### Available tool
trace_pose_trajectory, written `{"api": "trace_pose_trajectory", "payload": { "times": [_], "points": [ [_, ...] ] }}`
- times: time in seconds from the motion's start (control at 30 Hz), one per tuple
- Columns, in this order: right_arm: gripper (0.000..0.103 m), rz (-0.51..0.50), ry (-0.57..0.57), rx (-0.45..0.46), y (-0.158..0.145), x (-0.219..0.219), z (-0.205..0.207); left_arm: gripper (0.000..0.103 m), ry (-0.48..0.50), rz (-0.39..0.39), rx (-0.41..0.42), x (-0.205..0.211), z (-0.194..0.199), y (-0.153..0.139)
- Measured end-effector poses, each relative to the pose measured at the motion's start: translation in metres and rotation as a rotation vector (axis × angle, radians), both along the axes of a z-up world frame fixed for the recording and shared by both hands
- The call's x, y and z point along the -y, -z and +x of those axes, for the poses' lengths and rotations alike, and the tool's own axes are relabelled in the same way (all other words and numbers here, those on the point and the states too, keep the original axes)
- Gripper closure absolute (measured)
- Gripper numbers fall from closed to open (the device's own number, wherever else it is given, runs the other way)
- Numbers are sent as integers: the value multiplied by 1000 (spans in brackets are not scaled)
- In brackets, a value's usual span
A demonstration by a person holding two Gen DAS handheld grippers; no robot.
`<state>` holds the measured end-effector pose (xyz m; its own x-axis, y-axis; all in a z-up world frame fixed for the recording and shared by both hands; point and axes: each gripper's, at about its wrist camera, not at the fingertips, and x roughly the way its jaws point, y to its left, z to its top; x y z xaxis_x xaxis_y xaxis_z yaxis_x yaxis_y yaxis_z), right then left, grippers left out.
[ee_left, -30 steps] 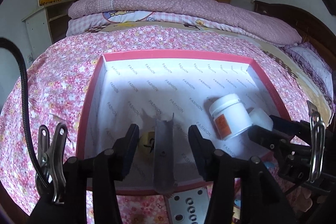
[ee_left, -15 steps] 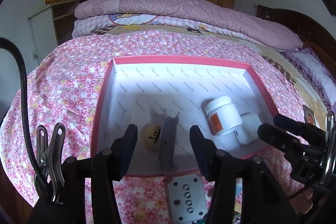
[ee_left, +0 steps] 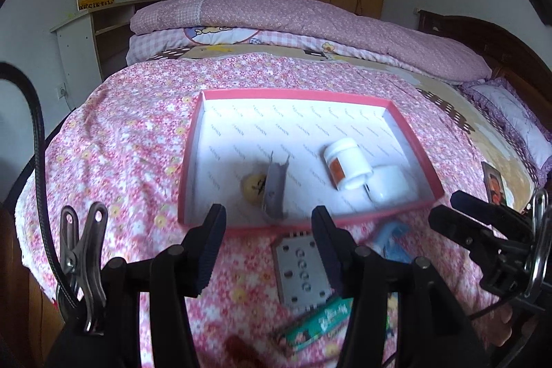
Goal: Organize rigid objects
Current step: 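Withdraw both tools from the box toward the remaining items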
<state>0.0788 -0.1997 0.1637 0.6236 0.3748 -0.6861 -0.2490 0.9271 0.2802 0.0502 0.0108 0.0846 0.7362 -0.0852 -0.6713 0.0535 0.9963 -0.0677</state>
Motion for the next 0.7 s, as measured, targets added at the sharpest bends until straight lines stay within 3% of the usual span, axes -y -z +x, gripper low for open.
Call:
{"api": "trace_pose_trajectory", "payload": {
  "times": [0.27,0.7],
  "points": [
    [36,-4,10,-25,7,9,-27,49,7,-22,-11,-10,-33,5],
    [36,-12,-4,-81,27,13,-53,49,-7,-16,-89,-33,-67,42]
  ]
}}
